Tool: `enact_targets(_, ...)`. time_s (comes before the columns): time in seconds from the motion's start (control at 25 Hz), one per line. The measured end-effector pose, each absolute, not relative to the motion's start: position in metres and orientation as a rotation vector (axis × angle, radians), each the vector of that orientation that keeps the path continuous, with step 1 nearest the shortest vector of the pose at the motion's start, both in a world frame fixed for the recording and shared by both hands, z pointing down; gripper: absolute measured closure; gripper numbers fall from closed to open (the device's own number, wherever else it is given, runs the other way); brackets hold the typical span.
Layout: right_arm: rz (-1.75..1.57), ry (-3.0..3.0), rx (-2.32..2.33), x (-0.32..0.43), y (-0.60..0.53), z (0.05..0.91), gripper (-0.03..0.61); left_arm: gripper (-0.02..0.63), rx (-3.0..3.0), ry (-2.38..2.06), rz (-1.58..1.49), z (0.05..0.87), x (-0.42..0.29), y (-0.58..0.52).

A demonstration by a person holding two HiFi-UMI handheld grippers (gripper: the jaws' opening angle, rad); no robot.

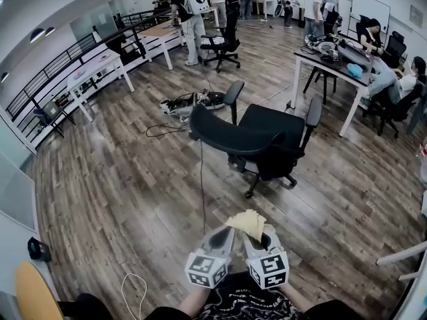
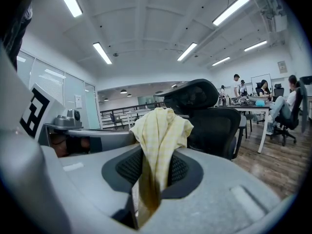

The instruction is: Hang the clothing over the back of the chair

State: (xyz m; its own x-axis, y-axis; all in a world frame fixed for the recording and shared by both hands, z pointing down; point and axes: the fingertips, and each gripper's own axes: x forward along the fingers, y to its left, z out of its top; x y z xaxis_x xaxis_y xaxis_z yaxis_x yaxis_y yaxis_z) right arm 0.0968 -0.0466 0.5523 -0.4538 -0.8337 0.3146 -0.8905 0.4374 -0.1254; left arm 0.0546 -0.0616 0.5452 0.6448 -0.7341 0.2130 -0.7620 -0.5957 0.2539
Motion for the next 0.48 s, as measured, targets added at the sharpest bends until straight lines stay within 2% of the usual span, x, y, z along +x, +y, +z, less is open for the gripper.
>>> enact_targets(0.48, 0.31, -2.476, 1.65, 0.067, -0.104, 0.503, 0.491, 0.603, 2.7, -1.076, 0.05, 0.496, 0.024, -0.124)
